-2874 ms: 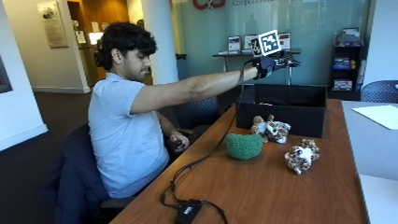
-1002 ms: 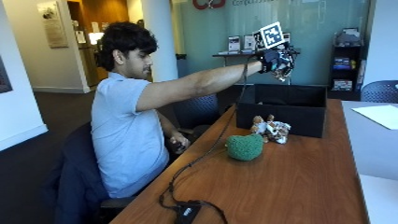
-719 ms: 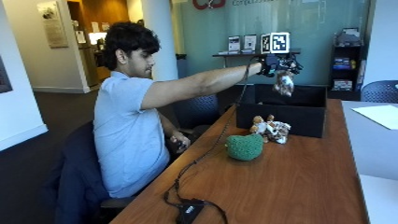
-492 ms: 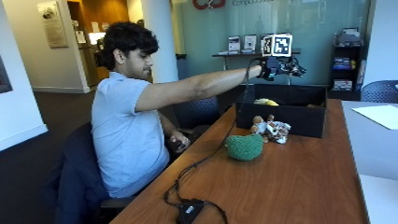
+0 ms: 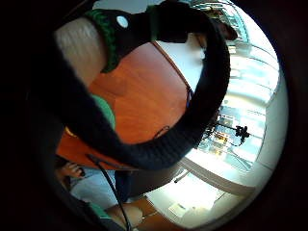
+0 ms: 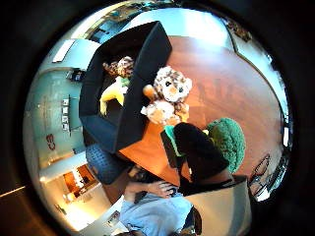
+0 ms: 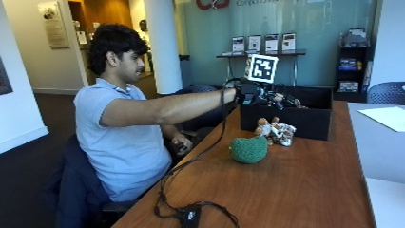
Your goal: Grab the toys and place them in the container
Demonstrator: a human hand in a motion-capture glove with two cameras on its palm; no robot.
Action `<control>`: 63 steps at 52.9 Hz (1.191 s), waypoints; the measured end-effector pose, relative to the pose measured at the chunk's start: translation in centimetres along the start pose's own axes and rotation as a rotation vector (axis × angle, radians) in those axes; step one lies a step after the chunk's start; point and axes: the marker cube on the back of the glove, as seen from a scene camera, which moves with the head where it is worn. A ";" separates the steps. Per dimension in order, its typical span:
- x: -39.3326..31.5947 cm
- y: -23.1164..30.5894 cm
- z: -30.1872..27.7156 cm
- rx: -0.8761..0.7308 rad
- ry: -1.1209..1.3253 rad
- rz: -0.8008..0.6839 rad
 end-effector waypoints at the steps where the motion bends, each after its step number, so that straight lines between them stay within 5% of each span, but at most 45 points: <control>1: 0.3 0.3 0.4 0.004 0.004 -0.025; 11: 2.0 1.5 4.8 -0.040 0.142 -0.299; 27: 2.0 0.8 15.5 -0.197 0.220 -0.393; 34: 2.0 0.7 17.6 -0.086 0.092 -0.448; 47: 0.4 1.3 17.3 0.194 0.040 -0.510; 63: -2.1 0.1 7.6 0.351 0.005 -0.338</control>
